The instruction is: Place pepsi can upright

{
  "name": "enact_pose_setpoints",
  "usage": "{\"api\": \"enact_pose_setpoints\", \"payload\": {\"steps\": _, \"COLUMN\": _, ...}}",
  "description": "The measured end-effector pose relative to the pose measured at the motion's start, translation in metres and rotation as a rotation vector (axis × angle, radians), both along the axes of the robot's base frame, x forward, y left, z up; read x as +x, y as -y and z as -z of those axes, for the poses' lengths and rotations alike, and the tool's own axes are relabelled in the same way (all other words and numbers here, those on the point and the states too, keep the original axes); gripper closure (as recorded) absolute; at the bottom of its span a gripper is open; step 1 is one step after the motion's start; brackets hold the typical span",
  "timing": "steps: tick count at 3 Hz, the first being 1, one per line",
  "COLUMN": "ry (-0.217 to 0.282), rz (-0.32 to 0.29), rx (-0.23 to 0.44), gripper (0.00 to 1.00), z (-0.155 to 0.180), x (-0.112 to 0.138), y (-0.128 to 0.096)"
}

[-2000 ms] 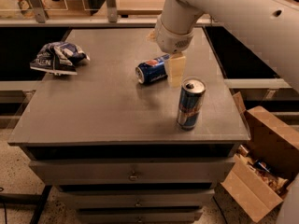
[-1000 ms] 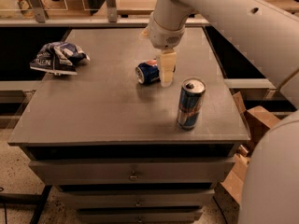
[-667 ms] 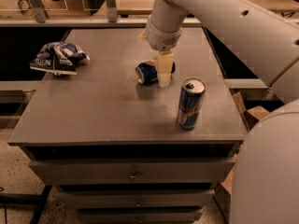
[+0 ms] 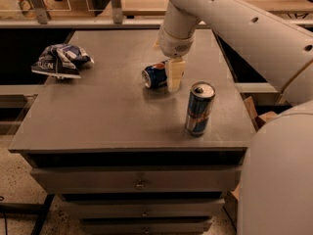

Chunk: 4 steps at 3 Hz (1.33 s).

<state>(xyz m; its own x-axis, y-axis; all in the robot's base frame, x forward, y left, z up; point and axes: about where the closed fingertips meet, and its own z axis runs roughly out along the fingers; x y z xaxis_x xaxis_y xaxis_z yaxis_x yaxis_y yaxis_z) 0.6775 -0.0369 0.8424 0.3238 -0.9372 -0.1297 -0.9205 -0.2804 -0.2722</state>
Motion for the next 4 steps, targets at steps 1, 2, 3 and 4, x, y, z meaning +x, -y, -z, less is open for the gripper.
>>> {"api": "enact_pose_setpoints", "payload": {"steps": 1, "ry": 0.000, "rz": -0.019, "rx": 0.000, "gripper": 0.39, "z": -0.001, "x": -0.006, "y": 0.000}}
{"api": "enact_pose_setpoints", "payload": {"steps": 2, "ry": -0.006, "rz": -0.043, "rx": -0.017, "gripper": 0.62, "z": 0.002, "x": -0.015, "y": 0.000}}
{"api": "enact_pose_setpoints", "payload": {"steps": 3, "ry": -0.060, "rz": -0.048, "rx": 0.035, "gripper": 0.85, "z": 0.000, "x": -0.022, "y": 0.007}}
{"api": "enact_pose_setpoints", "payload": {"steps": 4, "ry": -0.180, "rz": -0.030, "rx": 0.166, "gripper": 1.00, "z": -0.006, "x": -0.028, "y": 0.018}}
